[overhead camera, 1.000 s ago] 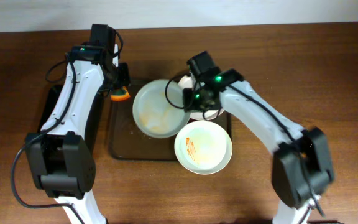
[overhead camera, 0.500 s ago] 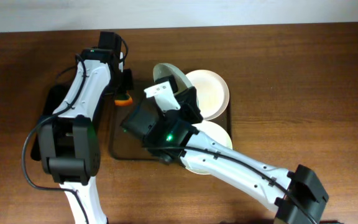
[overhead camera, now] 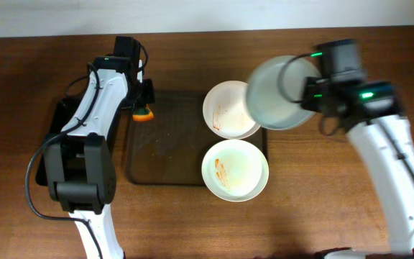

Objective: Clean dirty plates on tray and stack at the side
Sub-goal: 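Lift the cleaned plate with the right gripper and place it right of tray, then grip the rim of the lower-left plate with the right gripper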

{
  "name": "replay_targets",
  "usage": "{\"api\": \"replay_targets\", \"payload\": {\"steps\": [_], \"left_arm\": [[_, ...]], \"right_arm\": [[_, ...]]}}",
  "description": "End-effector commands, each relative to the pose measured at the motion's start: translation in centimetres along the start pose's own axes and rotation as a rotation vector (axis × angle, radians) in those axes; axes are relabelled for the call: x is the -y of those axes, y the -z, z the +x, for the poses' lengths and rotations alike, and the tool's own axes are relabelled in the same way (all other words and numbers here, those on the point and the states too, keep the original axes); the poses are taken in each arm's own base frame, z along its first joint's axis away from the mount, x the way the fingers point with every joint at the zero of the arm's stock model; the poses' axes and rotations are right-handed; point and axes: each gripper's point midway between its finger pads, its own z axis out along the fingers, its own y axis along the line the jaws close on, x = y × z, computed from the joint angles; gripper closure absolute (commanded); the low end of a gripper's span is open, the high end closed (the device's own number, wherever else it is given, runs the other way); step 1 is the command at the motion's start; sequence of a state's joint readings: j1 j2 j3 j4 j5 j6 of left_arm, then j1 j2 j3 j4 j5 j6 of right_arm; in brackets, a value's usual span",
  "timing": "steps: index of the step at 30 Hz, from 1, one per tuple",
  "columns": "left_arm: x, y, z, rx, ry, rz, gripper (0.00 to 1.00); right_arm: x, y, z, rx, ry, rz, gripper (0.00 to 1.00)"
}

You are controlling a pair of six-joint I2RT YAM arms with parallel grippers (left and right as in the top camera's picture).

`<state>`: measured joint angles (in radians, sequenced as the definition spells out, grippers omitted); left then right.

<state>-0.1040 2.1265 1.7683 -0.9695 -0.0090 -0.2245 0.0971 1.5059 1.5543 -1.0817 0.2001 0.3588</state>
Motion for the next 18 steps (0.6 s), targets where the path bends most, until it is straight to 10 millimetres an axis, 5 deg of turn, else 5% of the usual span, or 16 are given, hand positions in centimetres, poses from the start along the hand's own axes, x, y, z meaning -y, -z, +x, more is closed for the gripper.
{"api": "replay_targets", "payload": {"steps": [1,5,9,10,13,16,18], "left_arm": [[-0.3,-0.2,0.2,-0.01,-0.015,-0.009,1.0],[-0.3,-0.2,0.2,-0.01,-0.015,-0.009,1.0],[-0.3,-0.2,0.3,-0.014,-0.015,-0.01,1.0],[-0.3,-0.2,0.2,-0.013,-0.015,-0.01,1.0],[-0.3,-0.2,0.3,-0.015,-0.016,-0.01,1.0],[0.0,-0.2,0.3,-0.018,-0.016,0.002,1.0],[0.1,-0.2,0.3,-0.018,-0.016,0.009,1.0]], "right_arm": [[7.3,-3.4,1.7,-0.156,-0.205,-0.023,0.96],[13.3,-11.0,7.6,-0.212,-0.365,0.006,0.96],[12.7,-14.6,11.6,-0.215,-0.364,-0.018,0.95],[12.6,-14.8,12.0,-0.221,-0.364,-0.017,0.94],[10.7,-13.4,10.6,-0.235,-0.34,-0.135,0.48],[6.6,-9.6,7.4,-0.22,-0.25,-0.303,0.47],[1.3,-8.4,9.0,-0.284,-0.126,-0.412,0.47]]}}
